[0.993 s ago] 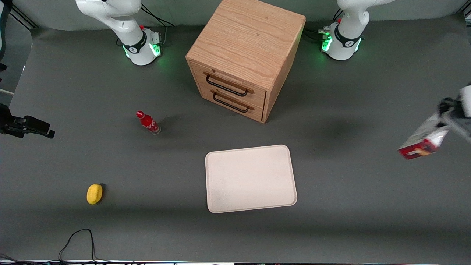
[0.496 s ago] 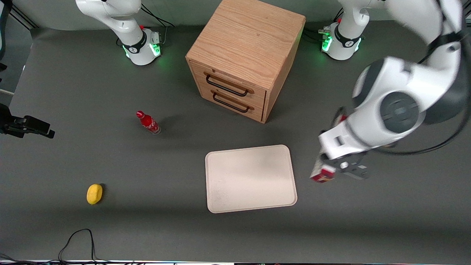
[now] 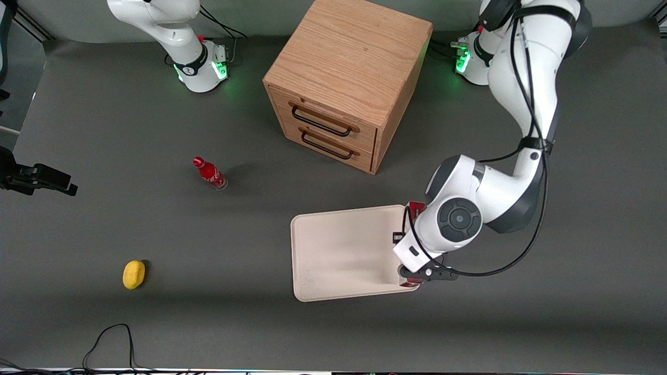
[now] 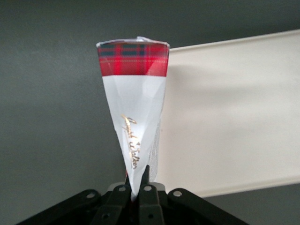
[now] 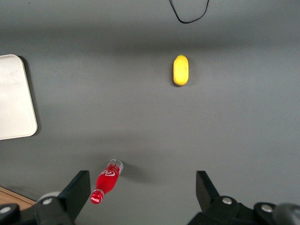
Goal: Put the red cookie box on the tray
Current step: 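Lower the cookie box onto the tray with the left gripper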
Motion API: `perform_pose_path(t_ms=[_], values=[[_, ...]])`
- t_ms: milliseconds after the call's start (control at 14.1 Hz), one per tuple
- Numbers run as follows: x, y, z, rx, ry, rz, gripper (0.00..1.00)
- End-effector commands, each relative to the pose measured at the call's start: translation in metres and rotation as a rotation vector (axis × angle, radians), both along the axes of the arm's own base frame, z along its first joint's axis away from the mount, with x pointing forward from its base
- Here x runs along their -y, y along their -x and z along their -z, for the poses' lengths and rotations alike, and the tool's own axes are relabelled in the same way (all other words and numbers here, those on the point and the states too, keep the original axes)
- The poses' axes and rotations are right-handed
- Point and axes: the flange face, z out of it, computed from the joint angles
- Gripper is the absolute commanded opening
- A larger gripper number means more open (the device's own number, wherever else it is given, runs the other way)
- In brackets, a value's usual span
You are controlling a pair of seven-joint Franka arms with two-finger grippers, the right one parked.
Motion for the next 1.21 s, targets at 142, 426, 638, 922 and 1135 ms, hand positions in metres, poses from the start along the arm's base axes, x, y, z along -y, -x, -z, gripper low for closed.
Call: perform_pose_path(t_ms=[142, 426, 638, 922, 1135], values=[[0.031, 0.009, 0.032, -0.020, -0.023, -0.169, 0.00], [0.033, 0.016, 0.052, -0.033, -0.032, -0.168, 0.00], [0.032, 0.015, 0.053, -0.033, -0.034, -0.169, 0.00], [0.031, 0.015, 0.052, -0.032, -0.036, -0.168, 0.99], [0.028, 0.014, 0.045, -0.027, -0.034, -0.169, 1.00]])
